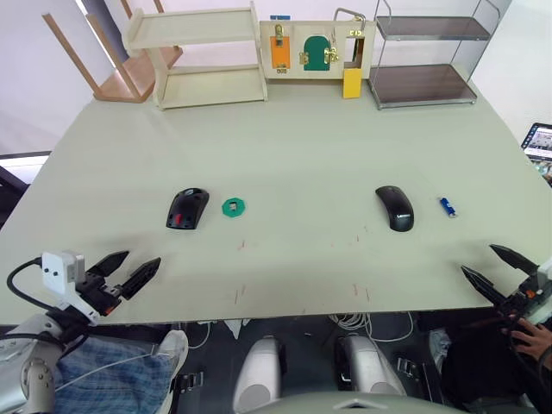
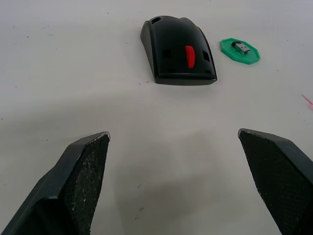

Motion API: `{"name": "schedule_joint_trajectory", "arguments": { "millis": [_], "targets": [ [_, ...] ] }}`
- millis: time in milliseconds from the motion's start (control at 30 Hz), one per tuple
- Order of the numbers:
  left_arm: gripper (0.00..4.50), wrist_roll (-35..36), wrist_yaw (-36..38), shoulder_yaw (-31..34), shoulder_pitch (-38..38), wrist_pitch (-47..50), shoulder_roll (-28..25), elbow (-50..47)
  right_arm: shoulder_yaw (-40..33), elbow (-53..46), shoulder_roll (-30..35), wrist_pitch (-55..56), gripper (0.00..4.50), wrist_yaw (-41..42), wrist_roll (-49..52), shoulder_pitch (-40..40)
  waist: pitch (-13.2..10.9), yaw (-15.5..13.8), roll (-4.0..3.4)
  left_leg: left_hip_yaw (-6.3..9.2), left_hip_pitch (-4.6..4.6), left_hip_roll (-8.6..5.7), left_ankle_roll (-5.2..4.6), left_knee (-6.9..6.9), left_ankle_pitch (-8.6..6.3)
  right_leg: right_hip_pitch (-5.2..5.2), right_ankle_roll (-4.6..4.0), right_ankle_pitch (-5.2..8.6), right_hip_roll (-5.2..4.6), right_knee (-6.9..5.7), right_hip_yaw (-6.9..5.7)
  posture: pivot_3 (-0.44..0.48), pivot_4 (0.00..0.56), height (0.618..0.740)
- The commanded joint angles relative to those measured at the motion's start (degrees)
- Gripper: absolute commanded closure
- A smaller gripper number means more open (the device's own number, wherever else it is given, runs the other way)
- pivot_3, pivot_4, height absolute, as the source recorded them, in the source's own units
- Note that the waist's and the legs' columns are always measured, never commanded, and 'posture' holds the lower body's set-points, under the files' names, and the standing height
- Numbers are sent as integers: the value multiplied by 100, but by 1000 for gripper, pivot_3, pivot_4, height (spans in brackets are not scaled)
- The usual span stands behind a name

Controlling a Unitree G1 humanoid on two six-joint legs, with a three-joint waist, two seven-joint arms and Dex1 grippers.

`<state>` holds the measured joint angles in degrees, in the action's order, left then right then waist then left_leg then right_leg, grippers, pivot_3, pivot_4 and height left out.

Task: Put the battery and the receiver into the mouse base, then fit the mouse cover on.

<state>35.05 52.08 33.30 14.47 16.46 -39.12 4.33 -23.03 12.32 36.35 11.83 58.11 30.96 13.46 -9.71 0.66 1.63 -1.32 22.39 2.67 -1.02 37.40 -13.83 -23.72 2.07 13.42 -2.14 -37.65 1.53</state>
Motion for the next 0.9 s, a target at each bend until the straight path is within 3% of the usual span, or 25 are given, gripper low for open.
{"name": "schedule_joint_trajectory", "arguments": {
  "millis": [33, 533, 900],
  "targets": [
    [0, -107, 8, 88, -88, -375, 46, 47, -183, 33, 127, 37, 59, 141, 41, -62, 0, 0, 0, 0, 0, 0, 0, 0, 0, 0, 0, 0, 0, 0, 0, 0, 150, 740],
    [0, 34, 257, 54, -582, -147, -20, 216, -97, -308, -29, 270, 59, 398, -55, 61, 0, 1, -1, 1, 0, 0, 0, 0, 0, 0, 0, 0, 2, -1, -2, 0, 150, 740],
    [0, -214, -859, -266, -687, 174, 409, -1043, 98, -1141, 2, -170, 59, 2131, 996, 83, 0, -5, 0, 3, 0, 3, 0, 0, 0, 1, 1, -1, 1, -1, -3, 0, 150, 740]
  ]
}}
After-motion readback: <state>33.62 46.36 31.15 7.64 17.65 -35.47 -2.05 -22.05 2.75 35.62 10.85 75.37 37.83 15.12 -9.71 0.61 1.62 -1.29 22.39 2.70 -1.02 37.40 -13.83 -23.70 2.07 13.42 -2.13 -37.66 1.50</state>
